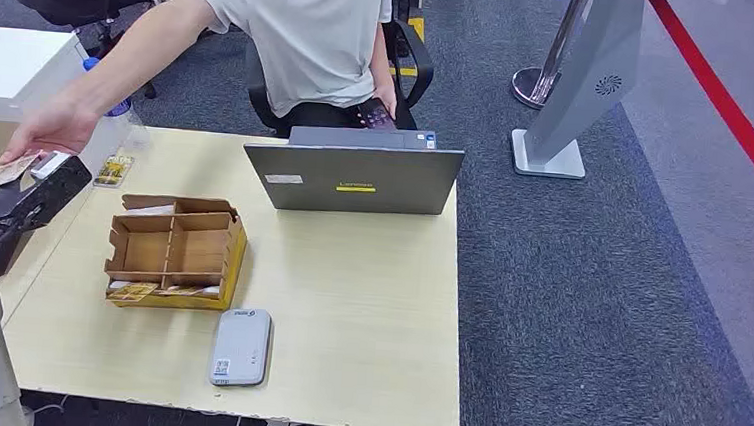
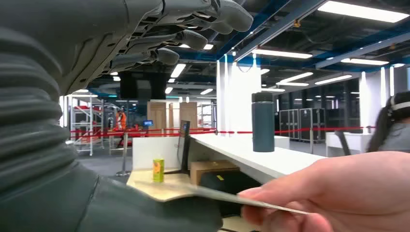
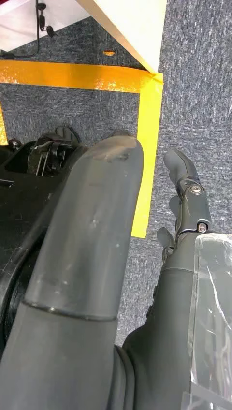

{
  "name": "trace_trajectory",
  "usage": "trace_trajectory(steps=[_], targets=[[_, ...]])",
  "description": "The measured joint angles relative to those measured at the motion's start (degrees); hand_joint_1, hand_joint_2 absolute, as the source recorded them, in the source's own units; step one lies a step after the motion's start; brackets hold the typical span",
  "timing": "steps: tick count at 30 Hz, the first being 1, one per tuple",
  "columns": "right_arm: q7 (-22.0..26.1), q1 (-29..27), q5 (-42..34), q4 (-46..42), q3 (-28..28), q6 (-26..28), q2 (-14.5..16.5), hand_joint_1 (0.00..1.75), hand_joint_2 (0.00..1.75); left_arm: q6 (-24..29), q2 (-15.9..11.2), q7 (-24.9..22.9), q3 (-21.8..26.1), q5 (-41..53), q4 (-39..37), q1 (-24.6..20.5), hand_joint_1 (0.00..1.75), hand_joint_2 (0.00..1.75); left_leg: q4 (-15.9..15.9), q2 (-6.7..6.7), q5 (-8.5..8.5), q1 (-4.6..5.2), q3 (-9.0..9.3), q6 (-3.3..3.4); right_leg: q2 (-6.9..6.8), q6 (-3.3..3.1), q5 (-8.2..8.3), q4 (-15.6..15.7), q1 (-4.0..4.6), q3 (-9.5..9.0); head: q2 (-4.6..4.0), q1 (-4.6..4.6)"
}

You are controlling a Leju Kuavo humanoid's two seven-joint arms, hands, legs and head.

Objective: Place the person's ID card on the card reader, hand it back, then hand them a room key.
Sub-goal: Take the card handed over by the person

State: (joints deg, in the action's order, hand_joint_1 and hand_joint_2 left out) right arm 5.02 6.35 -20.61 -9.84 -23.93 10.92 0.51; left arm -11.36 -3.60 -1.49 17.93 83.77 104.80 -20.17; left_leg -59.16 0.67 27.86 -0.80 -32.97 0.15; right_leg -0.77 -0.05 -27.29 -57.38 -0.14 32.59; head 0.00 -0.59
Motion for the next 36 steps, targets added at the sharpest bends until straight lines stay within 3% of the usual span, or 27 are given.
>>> trace_trajectory(steps=[22,31,36], targets=[[0.0,0.0,0.4,0.0,0.0,-0.3,-0.5,0.00,0.00,1.5,0.4,1.9,-9.5,-3.6,1.5,0.6,1.75,1.75,0.0,0.00,0.00,0.01,-0.02,0.00,0.01,0.00,0.00,0.0,0.00,0.00,0.00,0.00],[0.8,-0.4,0.1,0.1,0.0,0.0,-0.5,0.00,0.00,7.7,1.4,3.6,-19.4,-6.8,9.4,9.2,1.75,1.75,0.0,0.04,0.07,0.06,-0.05,0.07,0.02,0.07,-0.05,0.0,-0.05,0.02,0.00,0.01],[0.9,-0.6,0.1,0.2,0.0,0.1,-0.5,0.00,0.00,8.6,1.0,3.4,-23.0,-7.1,11.4,11.8,1.75,1.75,0.0,0.05,0.07,0.06,-0.05,0.08,0.03,0.08,-0.06,0.0,-0.05,0.02,-0.01,-0.04]])
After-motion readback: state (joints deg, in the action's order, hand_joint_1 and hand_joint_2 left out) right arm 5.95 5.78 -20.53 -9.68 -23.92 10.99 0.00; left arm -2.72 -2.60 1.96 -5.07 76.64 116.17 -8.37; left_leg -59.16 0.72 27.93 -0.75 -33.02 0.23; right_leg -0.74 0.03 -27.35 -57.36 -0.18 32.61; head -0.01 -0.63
